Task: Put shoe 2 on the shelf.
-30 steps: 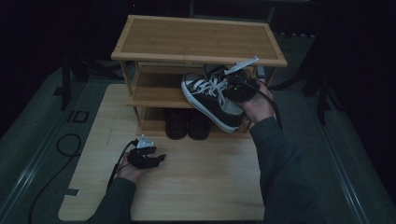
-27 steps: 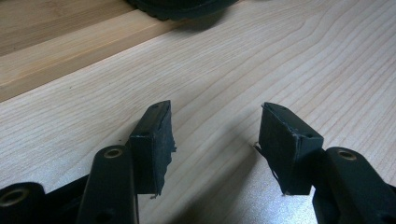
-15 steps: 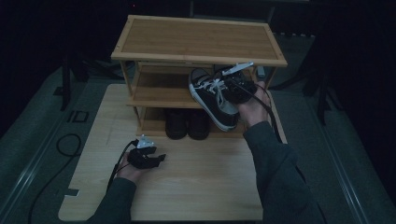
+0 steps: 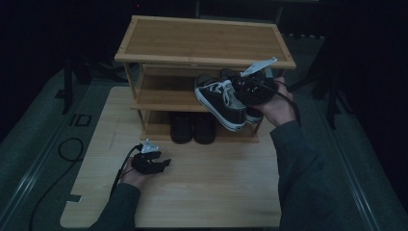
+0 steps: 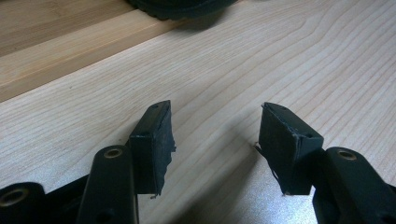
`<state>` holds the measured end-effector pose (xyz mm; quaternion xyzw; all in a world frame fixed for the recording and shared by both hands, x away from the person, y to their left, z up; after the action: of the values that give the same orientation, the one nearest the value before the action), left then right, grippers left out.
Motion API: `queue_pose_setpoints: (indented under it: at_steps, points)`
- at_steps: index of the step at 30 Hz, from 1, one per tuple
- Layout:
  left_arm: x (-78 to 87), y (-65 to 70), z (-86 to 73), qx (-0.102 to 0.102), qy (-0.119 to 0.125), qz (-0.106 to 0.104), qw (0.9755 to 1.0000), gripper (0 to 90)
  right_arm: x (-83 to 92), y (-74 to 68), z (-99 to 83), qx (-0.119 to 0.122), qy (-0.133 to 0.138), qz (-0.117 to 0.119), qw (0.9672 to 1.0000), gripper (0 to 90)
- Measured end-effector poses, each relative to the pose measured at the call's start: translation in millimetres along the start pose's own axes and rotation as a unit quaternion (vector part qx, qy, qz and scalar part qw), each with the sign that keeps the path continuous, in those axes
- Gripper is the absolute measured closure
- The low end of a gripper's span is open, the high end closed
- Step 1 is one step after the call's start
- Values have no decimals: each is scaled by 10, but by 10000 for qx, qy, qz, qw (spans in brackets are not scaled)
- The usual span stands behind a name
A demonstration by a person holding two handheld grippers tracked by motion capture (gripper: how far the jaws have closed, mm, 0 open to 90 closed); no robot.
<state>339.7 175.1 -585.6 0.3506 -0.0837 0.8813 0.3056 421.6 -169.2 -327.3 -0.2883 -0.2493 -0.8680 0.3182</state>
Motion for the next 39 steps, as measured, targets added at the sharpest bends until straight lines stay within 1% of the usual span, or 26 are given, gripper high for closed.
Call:
queue_pose_setpoints:
  at_steps: [1,2,6,8,9,10,12,14,15,18,20,21,22,24,25,26,28,29,30,32,34,35,37,39]
  points:
    - [1,0,0,-2,-2,-1,10000,451,0,0,0,0,0,0,10000,618]
    - [0,0,0,-2,-1,0,10000,451,52,11,8,9,86,107,9999,631]
    - [0,4,-1,-12,-7,9,10000,451,98,26,9,4,118,291,9995,648]
    - [0,6,-1,-13,-7,-1,10000,451,100,27,6,22,122,319,9994,648]
    - [0,6,-1,-13,-7,-1,10000,451,103,30,2,36,145,387,9991,648]
    - [-1,9,-1,-40,-6,15,10000,451,103,30,2,36,145,387,9991,649]
    - [-1,10,-2,-58,-3,20,10000,451,133,30,-3,45,245,629,9977,650]
    - [-2,15,-4,-98,-4,32,9999,451,142,24,-2,54,256,674,9974,652]
    - [-2,18,-5,-118,-16,39,9999,451,154,11,-1,64,285,733,9969,657]
    - [-3,30,-4,-191,-31,88,9998,452,161,3,-2,77,337,788,9963,661]
    - [0,30,-4,-199,-37,84,9998,471,176,-6,-5,23,426,910,9949,675]
    - [0,30,-4,-199,-37,84,9998,475,176,-6,-5,23,426,910,9949,675]
    - [3,24,-4,-199,-41,85,9998,487,187,-23,-12,53,513,1039,9933,703]
    - [7,20,0,-187,-61,92,9998,501,185,-40,-18,90,533,1090,9926,725]
    - [9,18,2,-179,-72,94,9998,501,185,-40,-18,90,533,1090,9926,725]
    - [15,17,9,-142,-105,130,9998,526,190,-60,-22,122,552,1151,9917,748]
    - [19,12,16,-109,-142,127,9998,537,191,-66,-21,149,587,1178,9912,760]
    - [26,3,23,-54,-181,118,9998,548,201,-93,-20,167,651,1295,9893,784]
    - [36,-12,30,37,-220,104,9997,568,207,-109,-18,205,686,1357,9882,798]
    - [51,-38,34,115,-258,88,9996,599,211,-135,-14,222,714,1452,9866,806]
    - [91,-57,52,158,-242,118,9995,615,208,-172,-12,262,688,1506,9859,816]
    - [132,-64,75,210,-183,86,9996,621,209,-186,-12,280,683,1526,9855,819]
    - [170,-64,109,231,-180,107,9995,624,216,-215,-14,309,718,1563,9846,832]
    - [193,-60,132,257,-169,101,9995,628,223,-227,-14,315,735,1570,9844,843]
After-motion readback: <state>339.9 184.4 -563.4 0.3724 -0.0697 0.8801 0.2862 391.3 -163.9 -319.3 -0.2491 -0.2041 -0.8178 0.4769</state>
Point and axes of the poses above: each handheld gripper's, and its own axes: x roughly backward along the jaws, z roughly out of its top, y roughly to its right, the point moved 1 cm from there along -x, roughly forward along the jaws
